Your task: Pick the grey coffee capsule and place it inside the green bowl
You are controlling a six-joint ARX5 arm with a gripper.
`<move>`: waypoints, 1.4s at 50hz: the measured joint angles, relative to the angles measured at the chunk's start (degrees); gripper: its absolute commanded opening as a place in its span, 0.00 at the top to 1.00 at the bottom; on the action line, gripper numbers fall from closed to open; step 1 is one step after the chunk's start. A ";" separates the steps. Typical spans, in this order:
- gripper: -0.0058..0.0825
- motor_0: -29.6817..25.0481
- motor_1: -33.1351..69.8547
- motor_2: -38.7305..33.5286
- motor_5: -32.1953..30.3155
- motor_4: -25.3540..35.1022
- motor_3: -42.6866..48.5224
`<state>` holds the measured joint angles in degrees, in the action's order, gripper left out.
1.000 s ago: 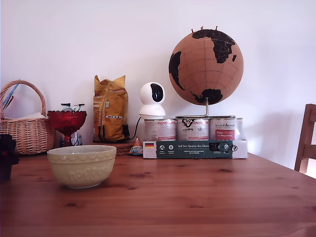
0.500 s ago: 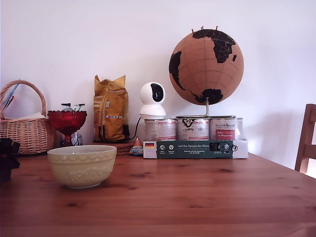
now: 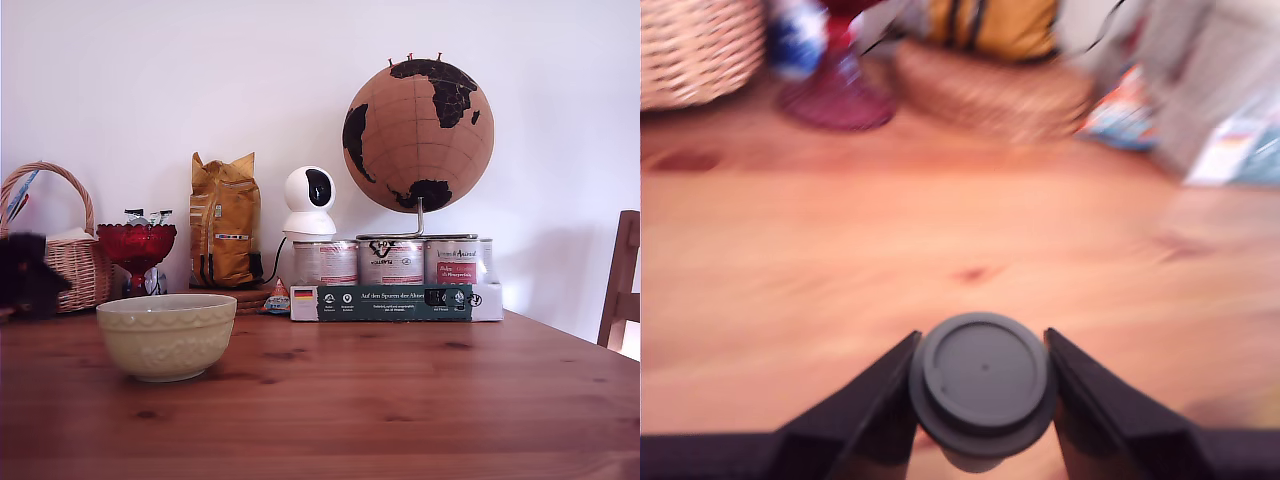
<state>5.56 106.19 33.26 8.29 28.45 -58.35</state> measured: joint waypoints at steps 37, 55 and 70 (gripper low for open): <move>0.68 -20.04 -13.16 0.02 -13.86 -3.04 14.32; 0.32 -20.81 -13.16 0.20 -14.19 -6.47 19.78; 0.34 -21.79 -14.16 2.23 -14.51 -6.51 24.17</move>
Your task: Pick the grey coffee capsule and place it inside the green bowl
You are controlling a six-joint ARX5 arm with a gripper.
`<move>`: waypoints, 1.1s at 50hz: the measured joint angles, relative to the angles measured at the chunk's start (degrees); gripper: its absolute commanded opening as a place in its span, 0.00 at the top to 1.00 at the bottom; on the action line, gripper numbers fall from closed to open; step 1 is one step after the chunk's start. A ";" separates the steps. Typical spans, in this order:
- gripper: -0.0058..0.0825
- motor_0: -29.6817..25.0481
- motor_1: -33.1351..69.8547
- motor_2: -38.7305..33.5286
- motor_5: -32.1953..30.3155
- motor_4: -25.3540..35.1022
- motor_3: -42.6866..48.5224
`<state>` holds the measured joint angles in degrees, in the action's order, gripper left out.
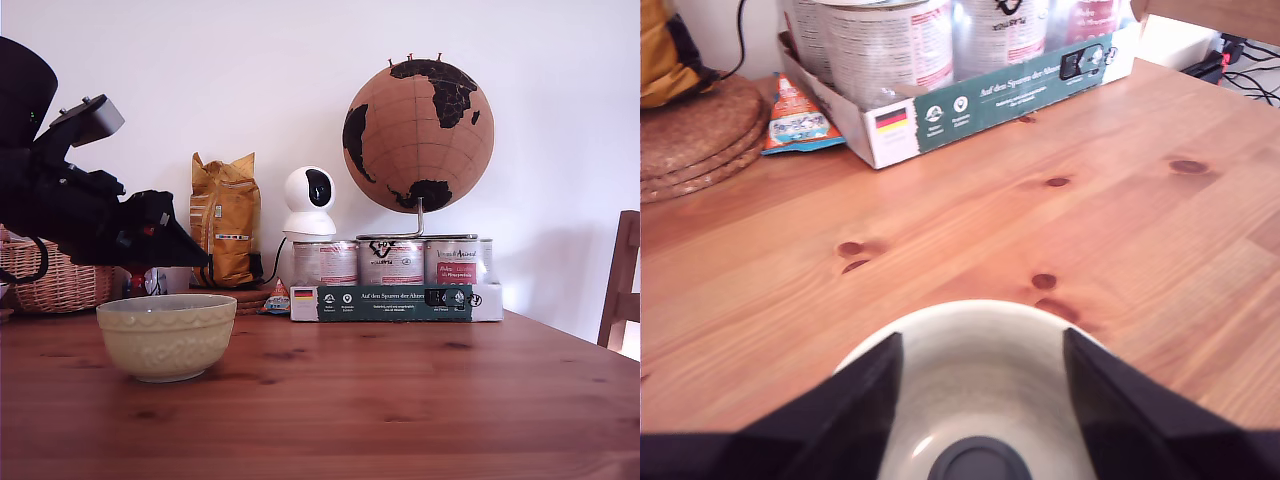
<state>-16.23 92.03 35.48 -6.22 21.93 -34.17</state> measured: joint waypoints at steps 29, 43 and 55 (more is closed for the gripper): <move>0.96 2.51 -26.53 0.74 0.48 -14.25 22.32; 0.96 2.51 -32.89 0.74 2.82 -21.84 31.85; 0.96 2.51 -37.75 0.74 4.48 -24.90 35.17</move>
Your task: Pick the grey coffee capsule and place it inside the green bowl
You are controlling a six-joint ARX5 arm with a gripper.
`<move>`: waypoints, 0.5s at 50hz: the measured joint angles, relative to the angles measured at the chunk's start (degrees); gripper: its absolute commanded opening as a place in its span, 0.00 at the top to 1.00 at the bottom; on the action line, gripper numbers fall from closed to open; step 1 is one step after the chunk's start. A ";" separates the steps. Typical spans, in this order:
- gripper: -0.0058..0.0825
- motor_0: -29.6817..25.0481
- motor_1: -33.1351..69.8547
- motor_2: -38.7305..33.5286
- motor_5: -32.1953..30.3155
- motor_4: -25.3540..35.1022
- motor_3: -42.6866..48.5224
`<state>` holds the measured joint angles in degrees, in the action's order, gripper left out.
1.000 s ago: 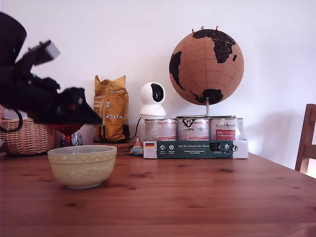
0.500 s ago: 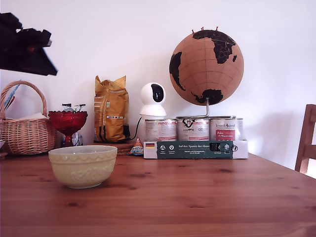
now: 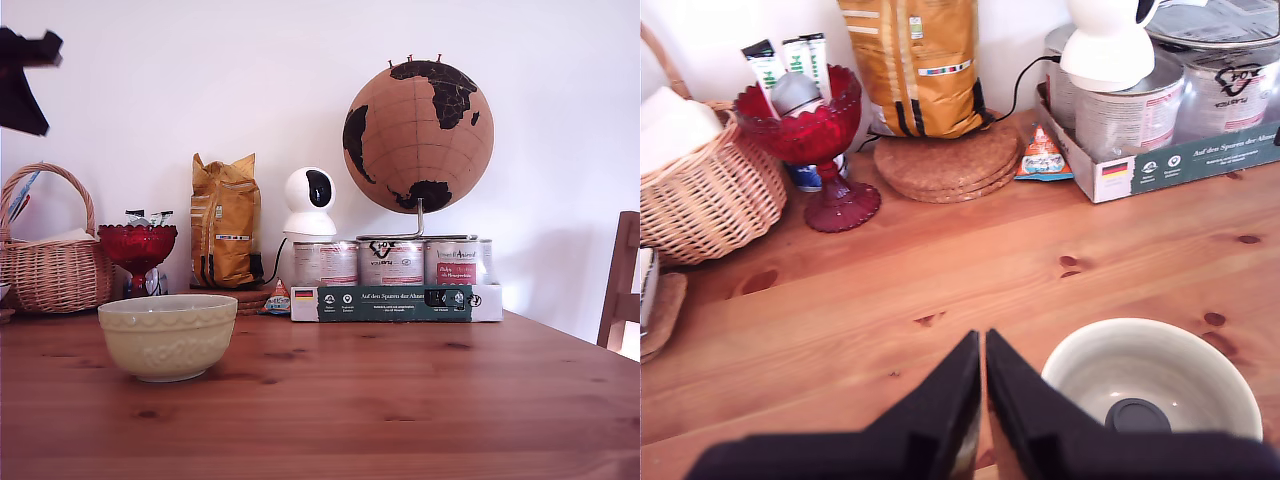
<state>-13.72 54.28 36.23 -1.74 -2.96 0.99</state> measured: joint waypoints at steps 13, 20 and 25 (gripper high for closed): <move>0.96 0.00 -6.64 0.00 1.42 -1.92 3.13; 0.96 0.00 -10.38 0.00 1.42 -0.52 4.63; 0.96 0.00 -12.72 0.00 1.38 1.18 4.96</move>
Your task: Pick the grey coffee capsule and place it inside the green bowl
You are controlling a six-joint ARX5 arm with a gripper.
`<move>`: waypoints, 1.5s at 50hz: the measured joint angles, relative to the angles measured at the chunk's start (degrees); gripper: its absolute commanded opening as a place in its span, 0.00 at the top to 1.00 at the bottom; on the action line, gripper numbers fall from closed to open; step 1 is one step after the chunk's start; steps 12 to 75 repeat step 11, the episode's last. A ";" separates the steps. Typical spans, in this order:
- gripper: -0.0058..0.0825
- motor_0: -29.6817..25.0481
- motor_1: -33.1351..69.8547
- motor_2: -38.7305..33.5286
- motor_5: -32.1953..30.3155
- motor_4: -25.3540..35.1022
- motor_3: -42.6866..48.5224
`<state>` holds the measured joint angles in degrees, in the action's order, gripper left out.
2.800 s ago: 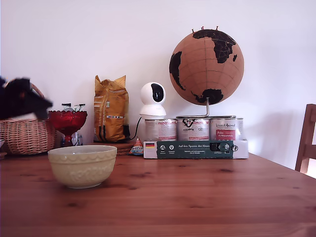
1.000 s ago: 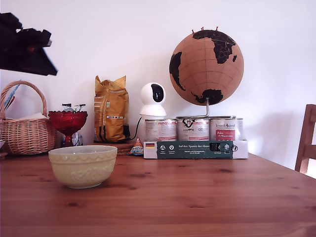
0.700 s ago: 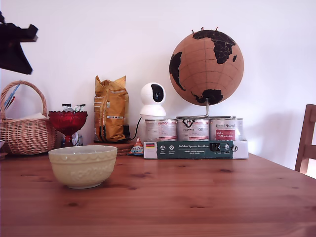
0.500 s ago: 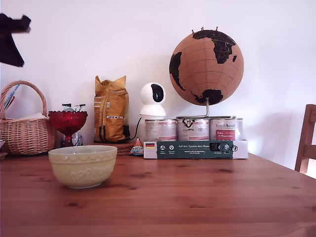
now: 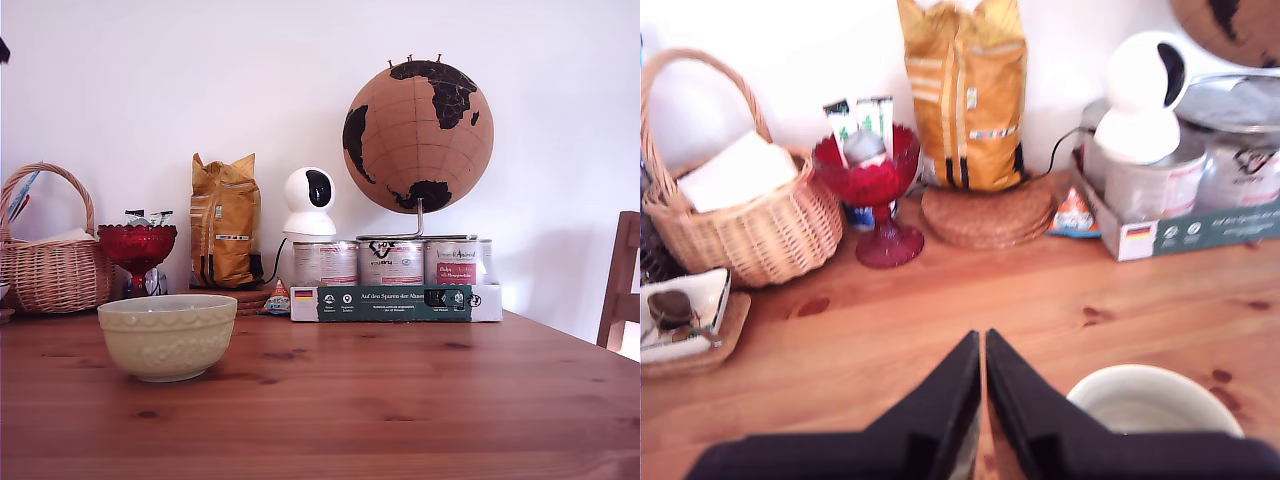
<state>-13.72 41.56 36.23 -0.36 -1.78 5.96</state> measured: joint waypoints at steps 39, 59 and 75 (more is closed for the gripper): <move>0.96 0.00 -1.11 0.00 -2.21 2.05 0.07; 0.96 0.00 -1.11 0.00 -2.21 2.05 0.07; 0.96 0.00 -1.11 0.00 -2.21 2.05 0.07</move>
